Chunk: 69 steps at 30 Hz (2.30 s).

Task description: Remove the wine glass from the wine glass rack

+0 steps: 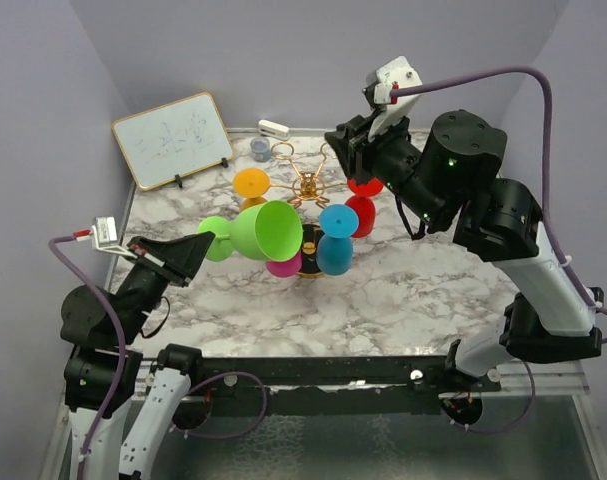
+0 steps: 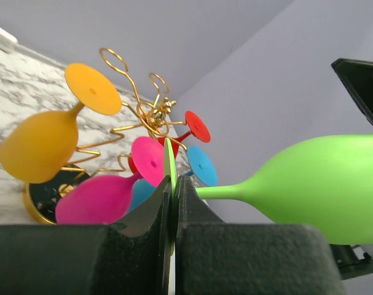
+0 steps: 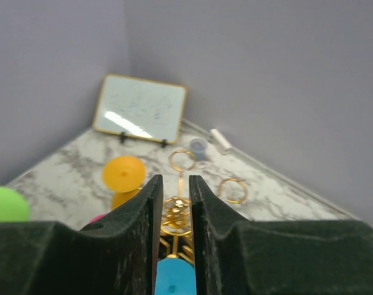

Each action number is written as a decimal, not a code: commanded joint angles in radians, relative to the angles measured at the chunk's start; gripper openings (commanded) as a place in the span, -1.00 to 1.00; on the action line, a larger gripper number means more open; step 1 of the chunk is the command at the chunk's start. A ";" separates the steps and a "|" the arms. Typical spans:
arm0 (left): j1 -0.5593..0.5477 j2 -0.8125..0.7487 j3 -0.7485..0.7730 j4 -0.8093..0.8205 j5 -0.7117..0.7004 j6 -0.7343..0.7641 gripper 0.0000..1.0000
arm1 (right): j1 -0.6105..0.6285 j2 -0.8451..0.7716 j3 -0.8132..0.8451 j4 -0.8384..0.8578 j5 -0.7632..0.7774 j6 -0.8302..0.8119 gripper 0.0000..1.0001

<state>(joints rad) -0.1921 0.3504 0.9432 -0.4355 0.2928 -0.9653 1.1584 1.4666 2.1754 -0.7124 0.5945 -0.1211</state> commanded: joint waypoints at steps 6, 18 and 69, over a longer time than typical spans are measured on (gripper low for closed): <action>-0.001 -0.001 0.105 -0.127 -0.103 0.177 -1.00 | 0.002 -0.041 0.012 -0.240 -0.722 0.309 -0.24; -0.001 0.021 0.106 -0.084 -0.080 0.173 -1.00 | 0.001 -0.059 -0.100 -0.192 -0.739 0.300 -0.05; -0.002 -0.057 -0.143 -0.098 -0.438 0.347 0.92 | -0.268 -0.028 -0.184 0.377 0.103 -0.171 -0.97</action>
<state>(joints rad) -0.1921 0.2821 0.8413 -0.5961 -0.0921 -0.6765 1.0443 1.3624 1.8900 -0.4107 0.6632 -0.2085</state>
